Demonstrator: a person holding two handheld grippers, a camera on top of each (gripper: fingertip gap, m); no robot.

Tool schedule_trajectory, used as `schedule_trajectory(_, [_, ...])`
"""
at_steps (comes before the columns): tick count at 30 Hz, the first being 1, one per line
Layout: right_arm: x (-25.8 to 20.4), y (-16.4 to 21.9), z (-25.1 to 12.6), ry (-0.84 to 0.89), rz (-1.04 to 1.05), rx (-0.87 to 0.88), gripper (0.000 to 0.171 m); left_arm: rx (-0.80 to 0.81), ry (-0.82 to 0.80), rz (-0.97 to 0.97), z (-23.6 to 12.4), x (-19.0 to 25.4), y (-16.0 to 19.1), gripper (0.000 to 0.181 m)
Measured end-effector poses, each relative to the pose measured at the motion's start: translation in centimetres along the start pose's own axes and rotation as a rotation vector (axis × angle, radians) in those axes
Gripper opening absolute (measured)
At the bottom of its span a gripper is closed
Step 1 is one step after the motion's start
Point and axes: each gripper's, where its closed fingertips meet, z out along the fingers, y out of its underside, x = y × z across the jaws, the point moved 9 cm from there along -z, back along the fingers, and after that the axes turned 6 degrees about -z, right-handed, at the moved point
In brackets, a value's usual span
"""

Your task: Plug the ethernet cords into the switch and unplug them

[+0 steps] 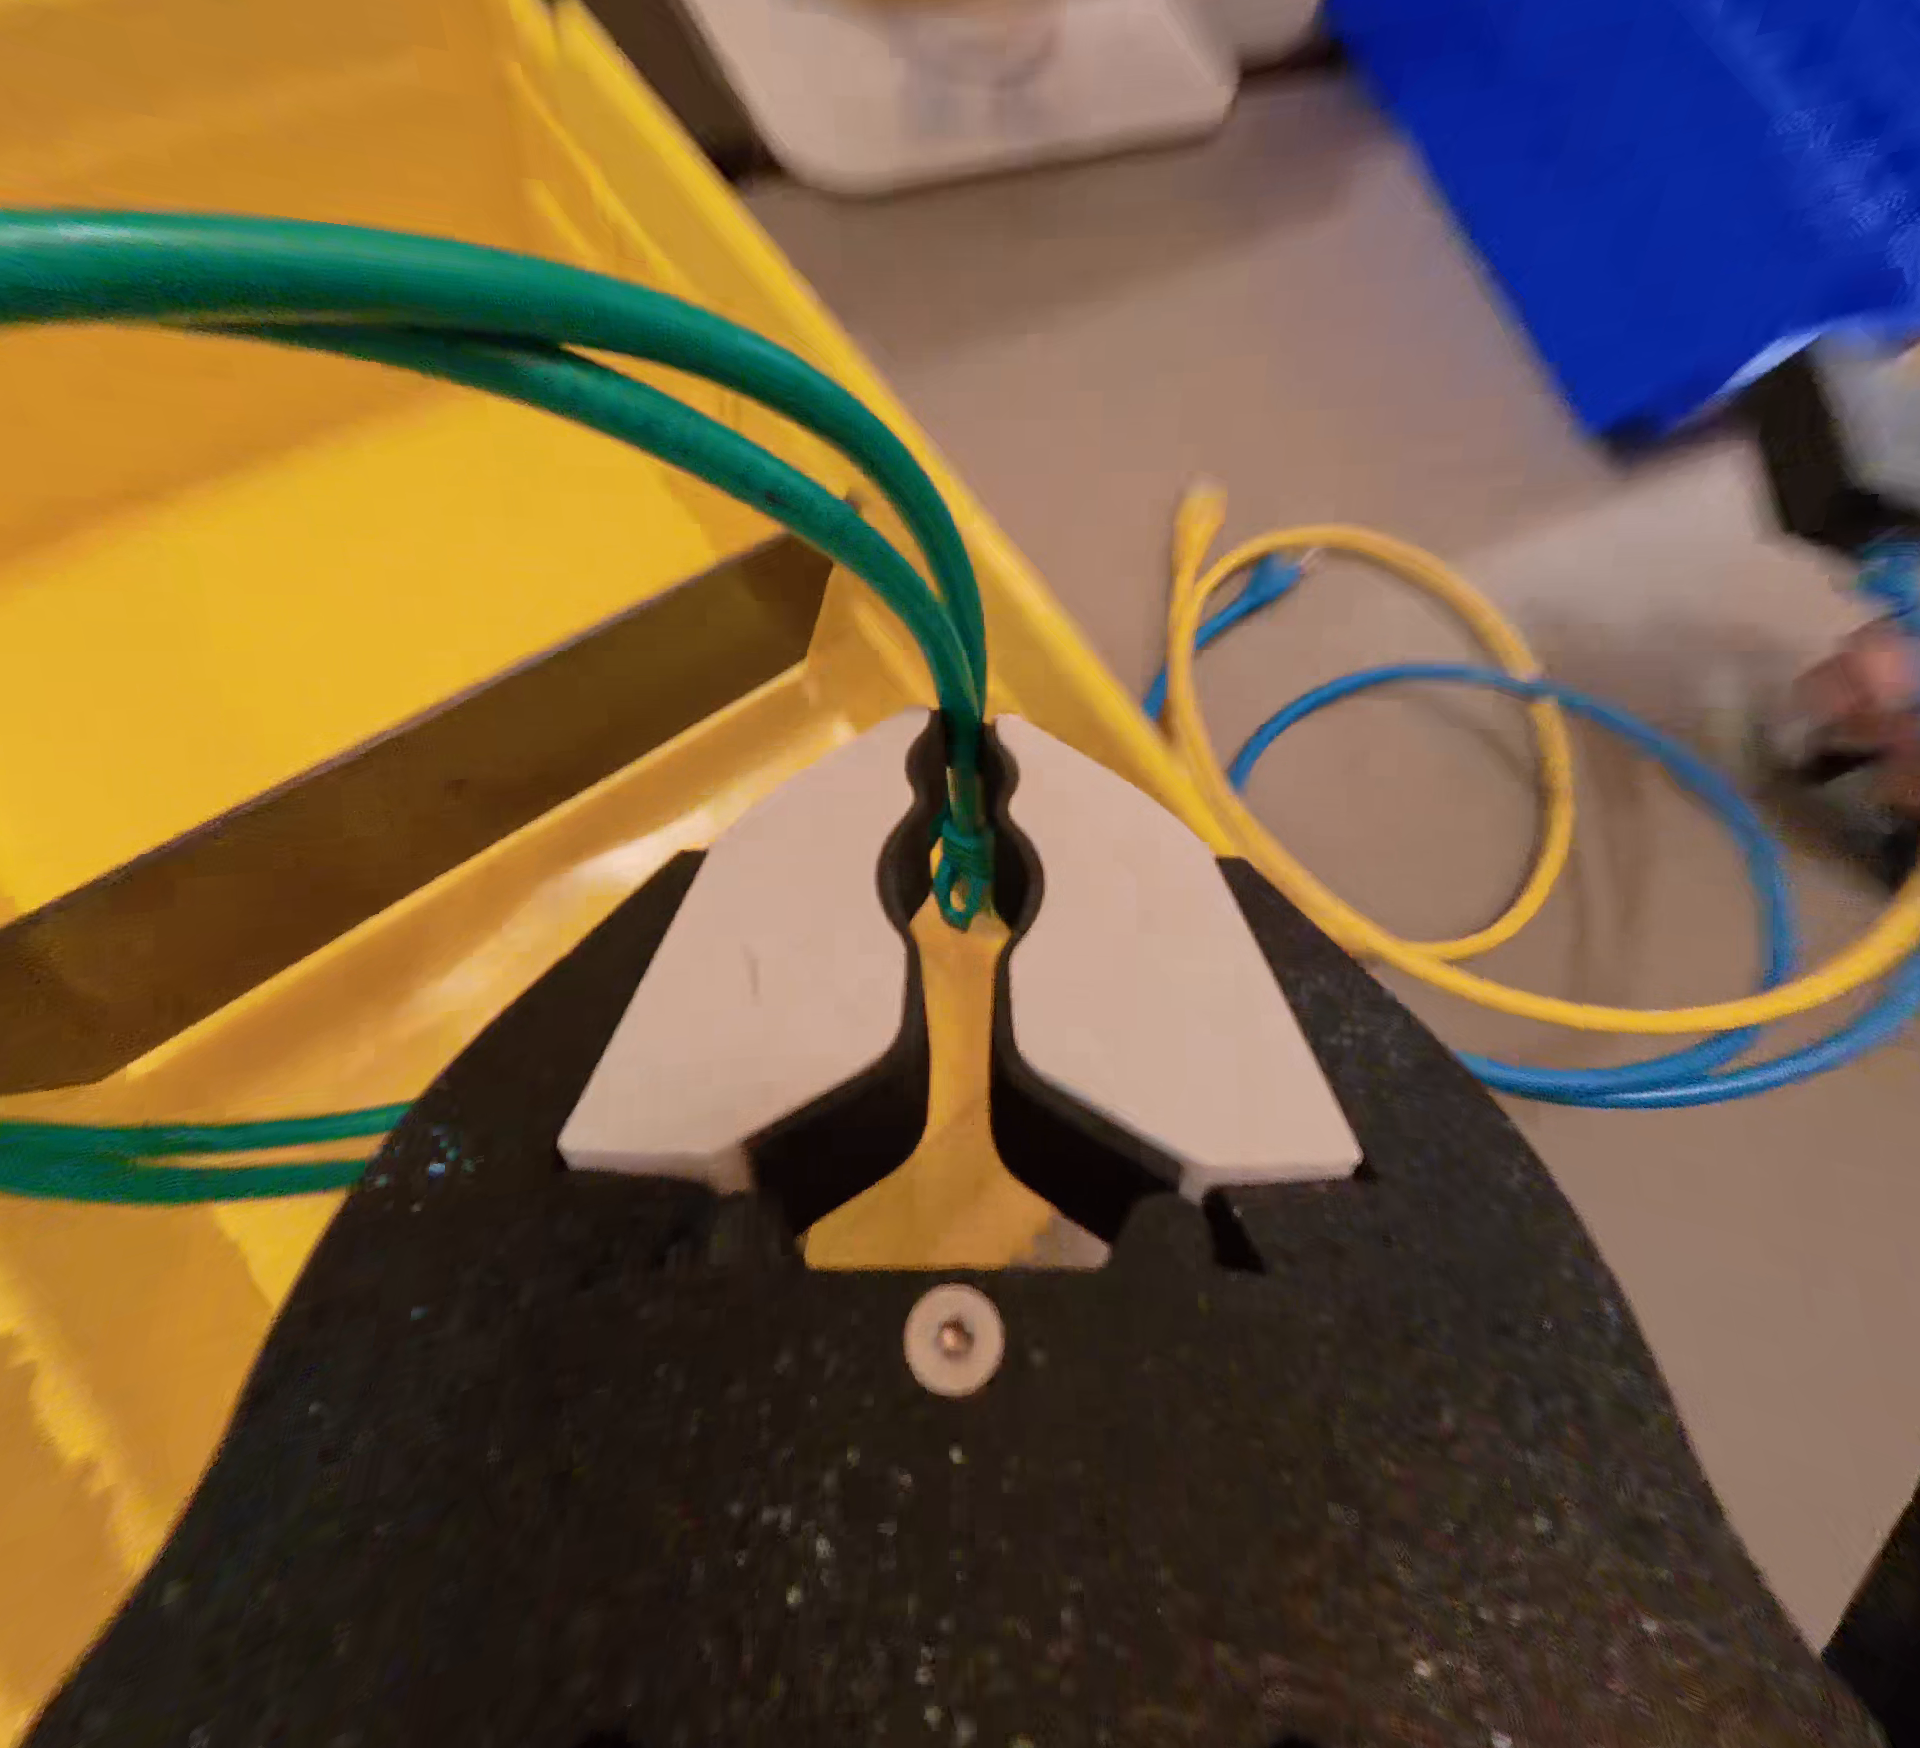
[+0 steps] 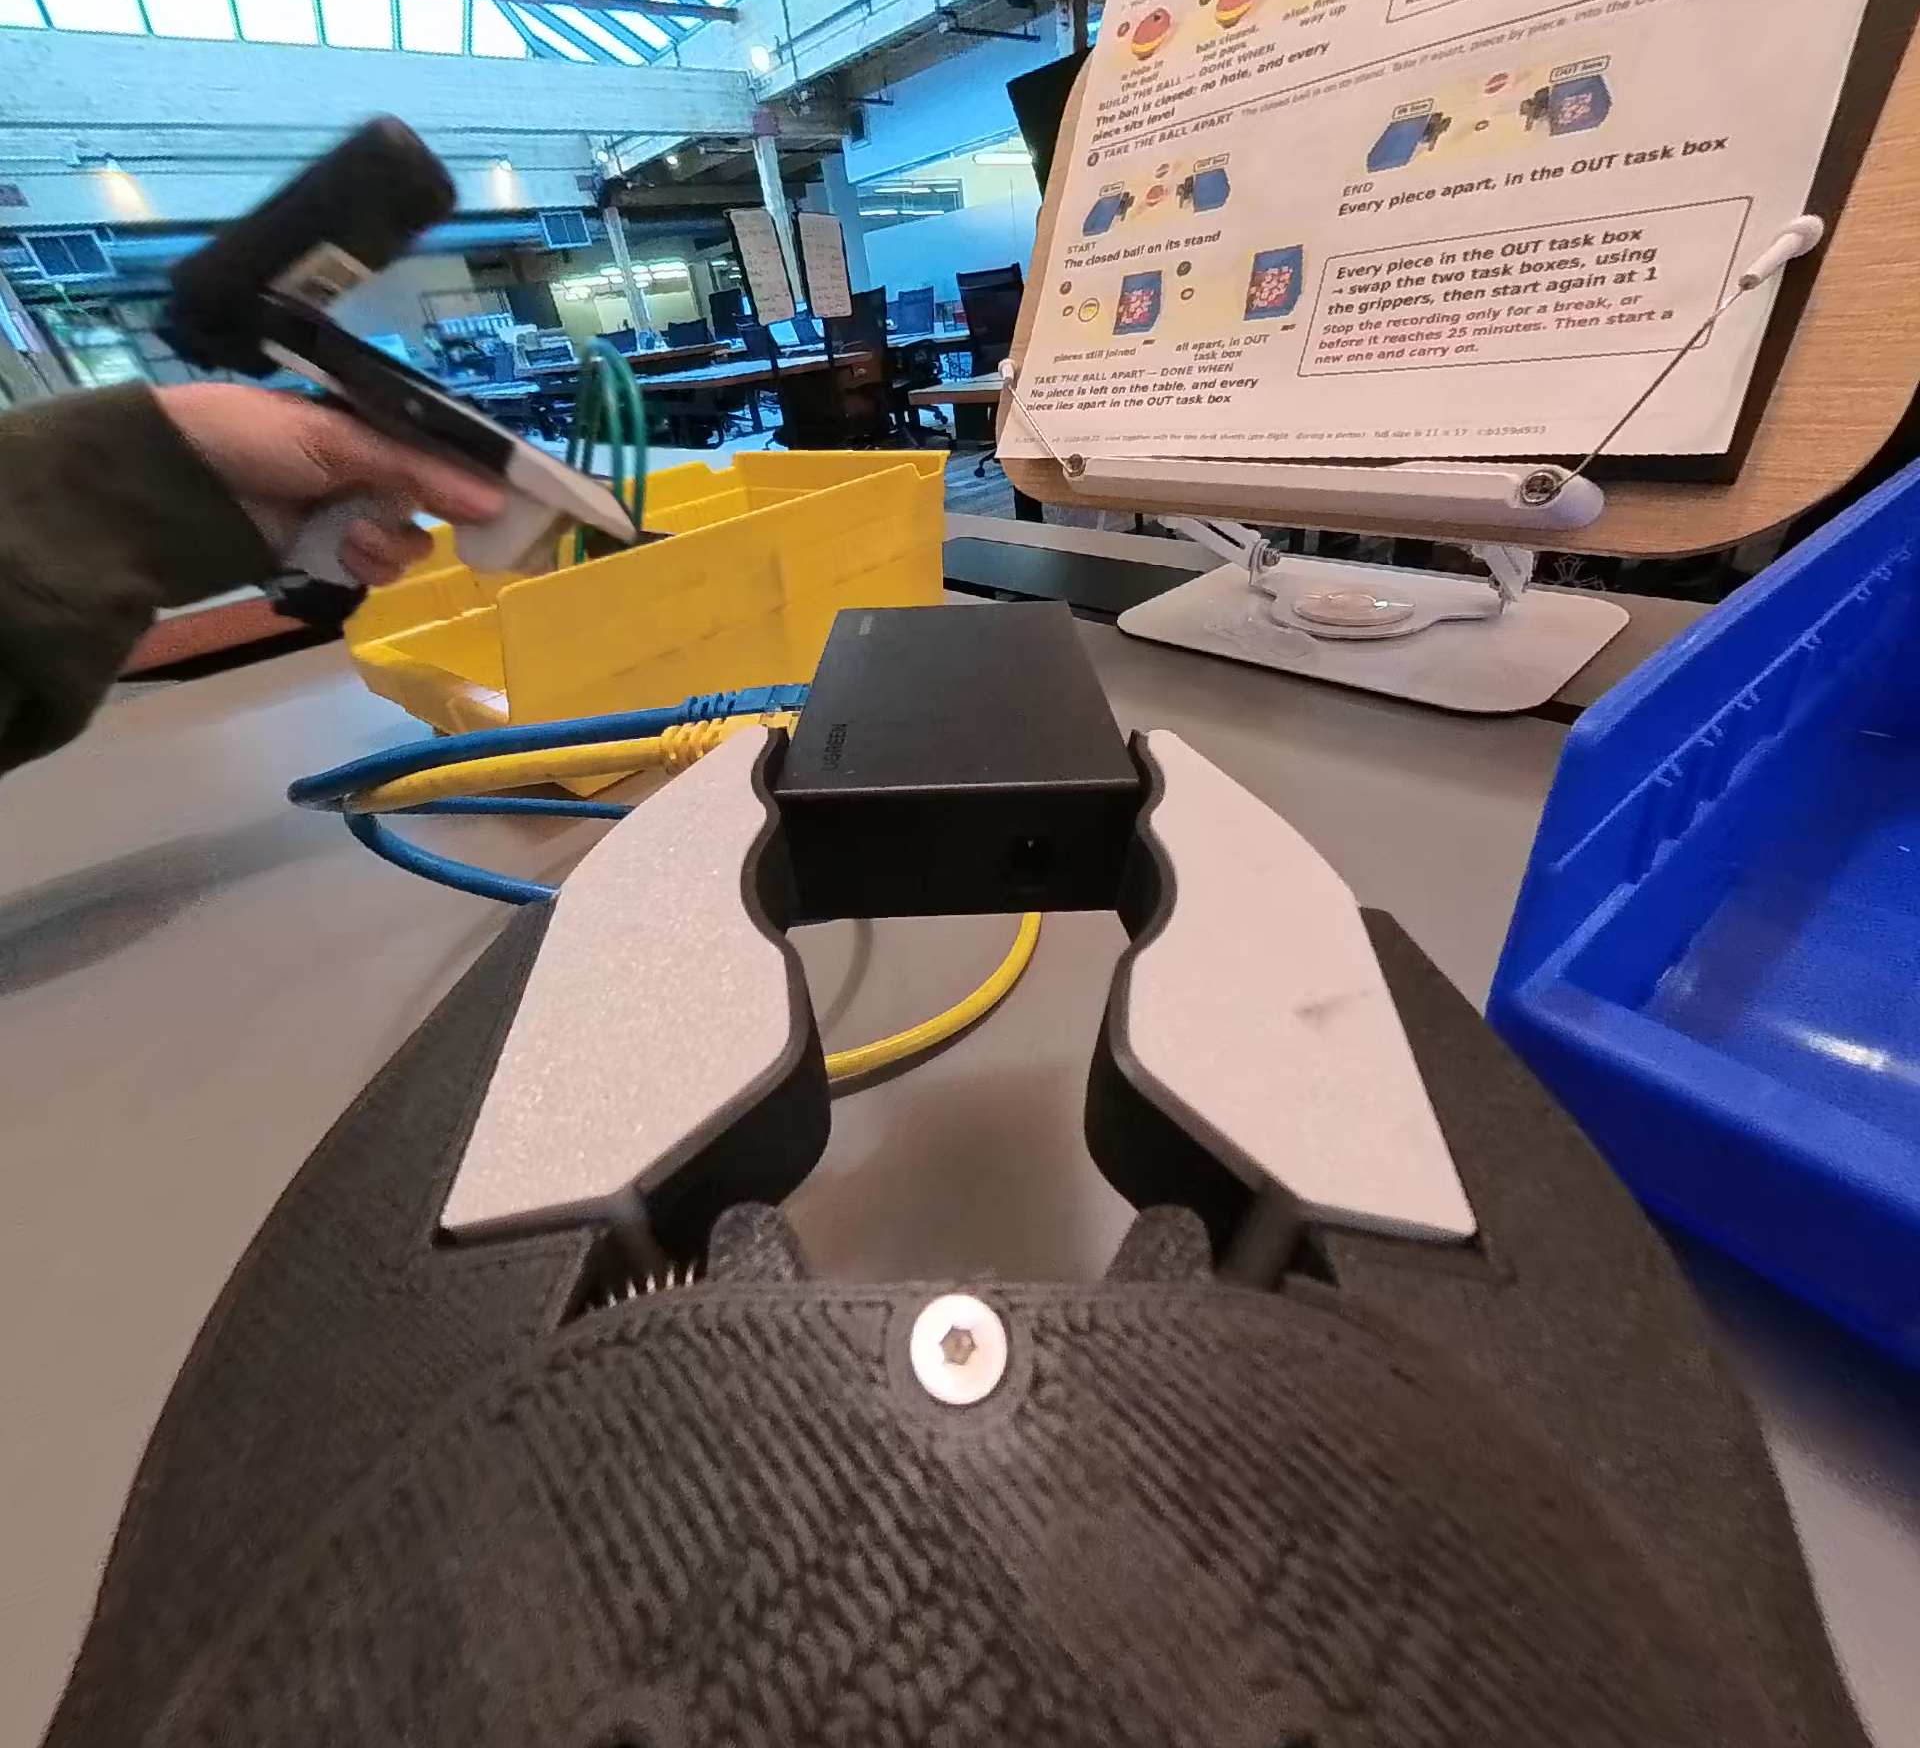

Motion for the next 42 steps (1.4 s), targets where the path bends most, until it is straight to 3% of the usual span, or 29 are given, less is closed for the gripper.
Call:
schedule_trajectory(1, [0.0, 0.0, 0.0, 0.0, 0.002, 0.001, 0.062, 0.083, 0.036, -0.022, -1.3, 0.7, -0.4, 0.006])
schedule_trajectory(5, [0.1, 0.0, 0.0, -0.001, 0.006, 0.005, 0.062, 0.498, 0.264, -0.086, -6.2, 4.7, 0.1, 0.006])
schedule_trajectory(9, [0.1, 0.0, -0.1, 0.006, 0.006, 0.013, 0.062, 0.821, 0.435, -0.066, -8.1, 9.1, 5.6, 0.006])
schedule_trajectory(14, [0.0, -0.1, -0.3, 0.016, -0.003, 0.031, 0.062, 0.869, 0.534, -0.219, -6.9, 11.0, 14.0, 0.006])
schedule_trajectory(18, [-0.2, -0.1, -0.3, 0.012, -0.021, 0.027, 0.062, 0.808, 0.42, -0.334, -7.2, 10.9, 18.2, 0.006])
schedule_trajectory(21, [-0.4, -0.1, -0.1, 0.005, -0.04, 0.013, 0.062, 0.733, 0.378, -0.296, -8.1, 11.1, 20.0, 0.006])
schedule_trajectory(24, [-0.5, -0.1, -0.1, 0.002, -0.05, 0.006, 0.062, 0.634, 0.362, -0.395, -8.7, 10.9, 21.4, 0.006])
schedule_trajectory(28, [-0.5, -0.1, -0.1, 0.003, -0.046, 0.006, 0.062, 0.336, 0.34, -0.436, -8.3, 11.4, 23.0, 0.011])
schedule_trajectory(31, [-0.6, -0.1, 0.0, 0.001, -0.057, 0.001, 0.062, 0.05, 0.333, -0.385, -7.9, 12.1, 23.7, 0.038])
schedule_trajectory(33, [-0.7, 0.0, 0.0, -0.003, -0.066, -0.006, 0.062, -0.033, 0.34, -0.321, -8.1, 12.5, 23.9, 0.036])
schedule_trajectory(42, [-0.8, 0.0, 0.1, -0.008, -0.076, -0.011, 0.062, 0.05, 0.223, -0.252, -8.4, 12.2, 22.3, 0.025])
